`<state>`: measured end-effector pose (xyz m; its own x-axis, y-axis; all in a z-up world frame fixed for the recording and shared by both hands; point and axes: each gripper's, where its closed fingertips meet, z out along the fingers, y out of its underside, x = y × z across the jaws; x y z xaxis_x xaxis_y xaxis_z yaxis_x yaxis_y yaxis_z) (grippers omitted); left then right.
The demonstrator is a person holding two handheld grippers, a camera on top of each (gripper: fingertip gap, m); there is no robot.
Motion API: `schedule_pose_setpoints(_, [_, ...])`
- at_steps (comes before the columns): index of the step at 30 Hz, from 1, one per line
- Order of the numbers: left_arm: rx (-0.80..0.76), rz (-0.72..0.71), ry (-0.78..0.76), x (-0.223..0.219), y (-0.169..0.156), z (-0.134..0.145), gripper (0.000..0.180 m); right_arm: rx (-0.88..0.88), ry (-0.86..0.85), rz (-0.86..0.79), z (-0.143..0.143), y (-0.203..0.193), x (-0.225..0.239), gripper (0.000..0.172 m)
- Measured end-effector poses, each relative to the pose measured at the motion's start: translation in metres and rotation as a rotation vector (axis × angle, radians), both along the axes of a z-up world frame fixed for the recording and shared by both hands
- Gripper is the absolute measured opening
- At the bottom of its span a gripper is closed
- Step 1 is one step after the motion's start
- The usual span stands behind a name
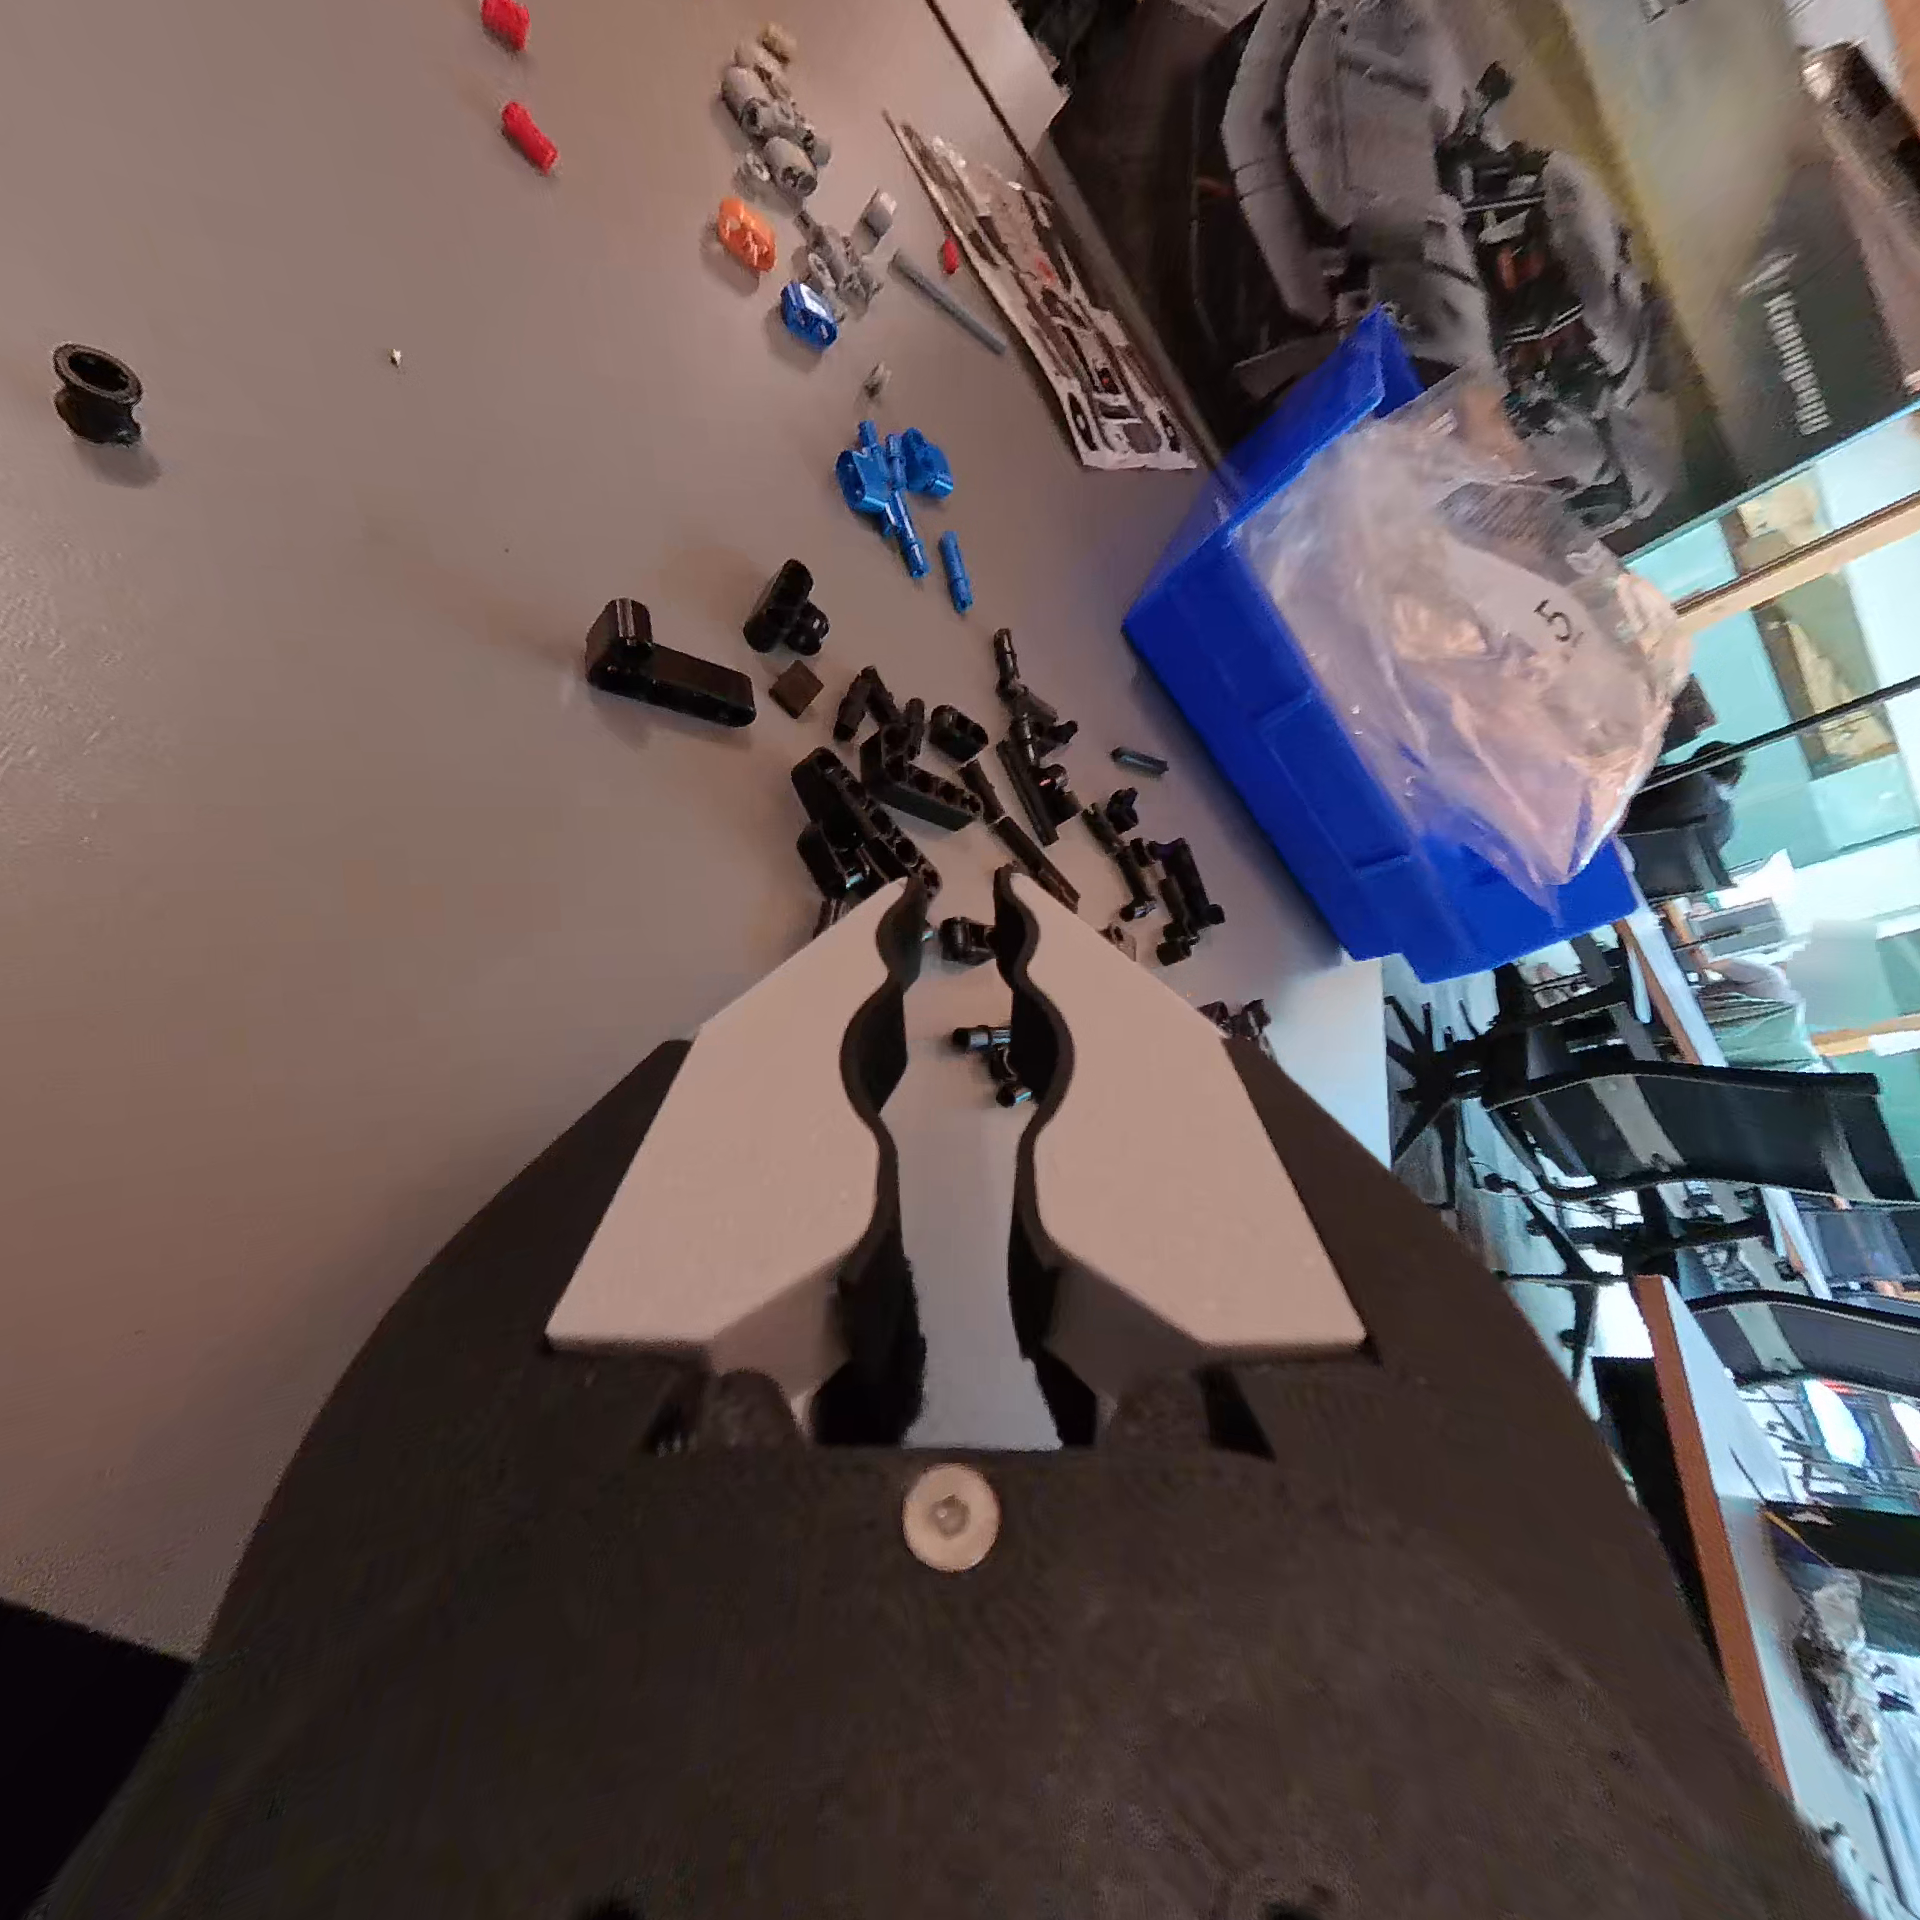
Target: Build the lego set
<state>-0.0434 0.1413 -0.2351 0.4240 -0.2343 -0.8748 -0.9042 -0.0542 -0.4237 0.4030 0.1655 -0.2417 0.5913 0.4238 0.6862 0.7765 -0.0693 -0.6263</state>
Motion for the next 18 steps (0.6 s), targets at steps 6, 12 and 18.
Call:
schedule_pose_setpoints(6, [-0.003, 0.009, 0.004, -0.0017, 0.0001, -0.0011, 0.01, -0.055, 0.0, -0.012, -0.0063, 0.0023, 0.0012, 0.016])
schedule_pose_setpoints(12, [-0.011, 0.019, 0.0, -0.0029, 0.0003, -0.0021, 0.009, -0.101, 0.037, -0.034, -0.0082, 0.0056, 0.0044, 0.018])
schedule_pose_setpoints(18, [-0.017, 0.03, -0.003, -0.0042, 0.0017, -0.0028, 0.008, -0.087, 0.041, -0.067, -0.0062, 0.009, 0.0086, 0.022])
